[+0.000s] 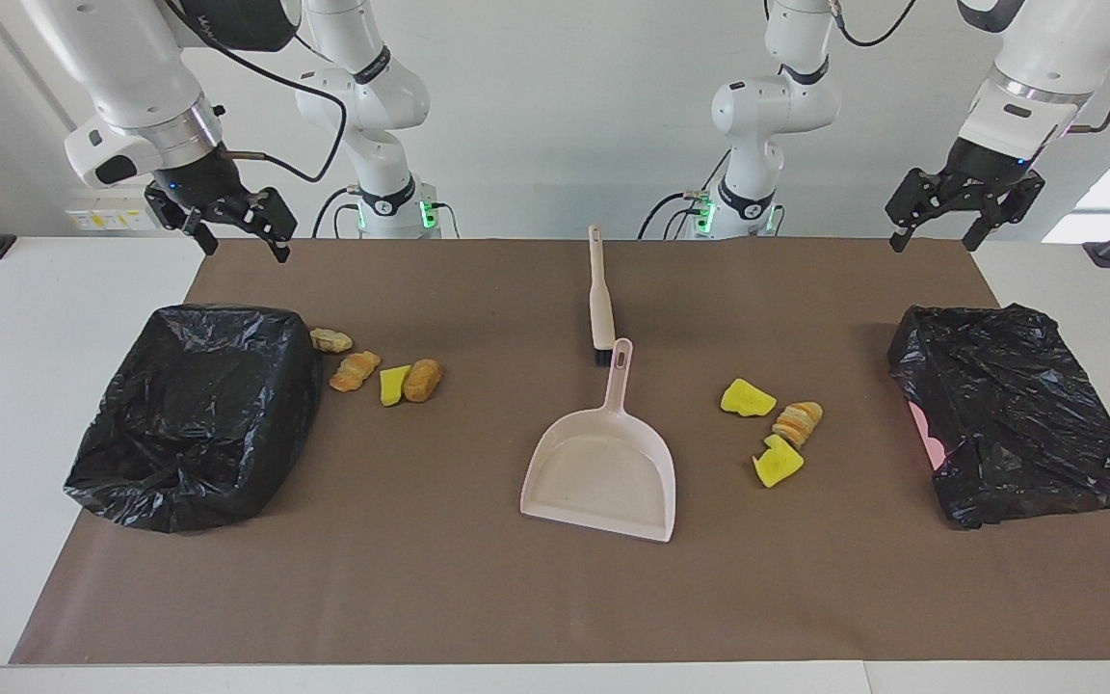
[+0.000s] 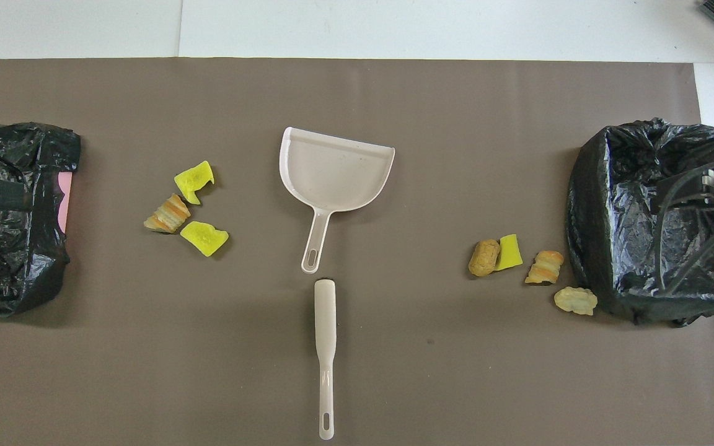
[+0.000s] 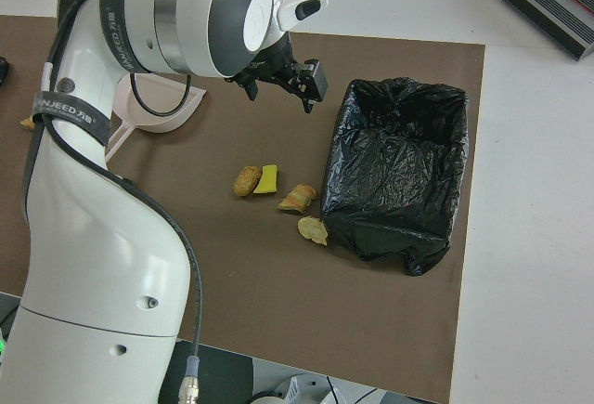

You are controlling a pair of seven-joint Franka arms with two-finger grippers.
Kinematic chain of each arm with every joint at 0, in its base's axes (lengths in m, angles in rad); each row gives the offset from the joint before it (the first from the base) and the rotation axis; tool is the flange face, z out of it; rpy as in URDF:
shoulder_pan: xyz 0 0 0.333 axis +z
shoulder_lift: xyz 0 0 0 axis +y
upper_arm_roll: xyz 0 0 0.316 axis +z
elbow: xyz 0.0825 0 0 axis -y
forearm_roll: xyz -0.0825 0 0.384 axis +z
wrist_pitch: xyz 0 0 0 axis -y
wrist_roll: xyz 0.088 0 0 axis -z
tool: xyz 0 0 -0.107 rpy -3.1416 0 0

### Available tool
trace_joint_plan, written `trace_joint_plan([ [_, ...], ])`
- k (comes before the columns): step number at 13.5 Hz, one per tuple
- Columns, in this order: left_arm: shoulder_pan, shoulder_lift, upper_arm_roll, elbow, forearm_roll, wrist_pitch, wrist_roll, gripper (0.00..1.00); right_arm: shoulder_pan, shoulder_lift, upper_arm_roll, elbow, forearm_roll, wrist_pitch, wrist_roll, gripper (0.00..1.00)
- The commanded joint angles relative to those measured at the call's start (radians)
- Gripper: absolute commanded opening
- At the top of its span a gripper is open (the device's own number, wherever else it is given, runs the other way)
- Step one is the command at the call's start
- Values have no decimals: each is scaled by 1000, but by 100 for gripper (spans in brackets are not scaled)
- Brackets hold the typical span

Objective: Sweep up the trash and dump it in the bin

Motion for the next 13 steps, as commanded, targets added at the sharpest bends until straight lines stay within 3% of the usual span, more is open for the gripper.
trace_joint_plan([
  [1, 7, -15, -1, -4, -10, -17, -8, 100, -7, -28, 3, -24, 14, -16, 14, 100],
  [10, 2, -16, -1, -11, -10, -18, -4, 100, 2, -31, 7, -36, 12, -3, 5, 100],
  [13, -4, -16, -1, -9, -9, -20, -4, 100, 4, -97, 12, -148, 15, 91, -30, 100],
])
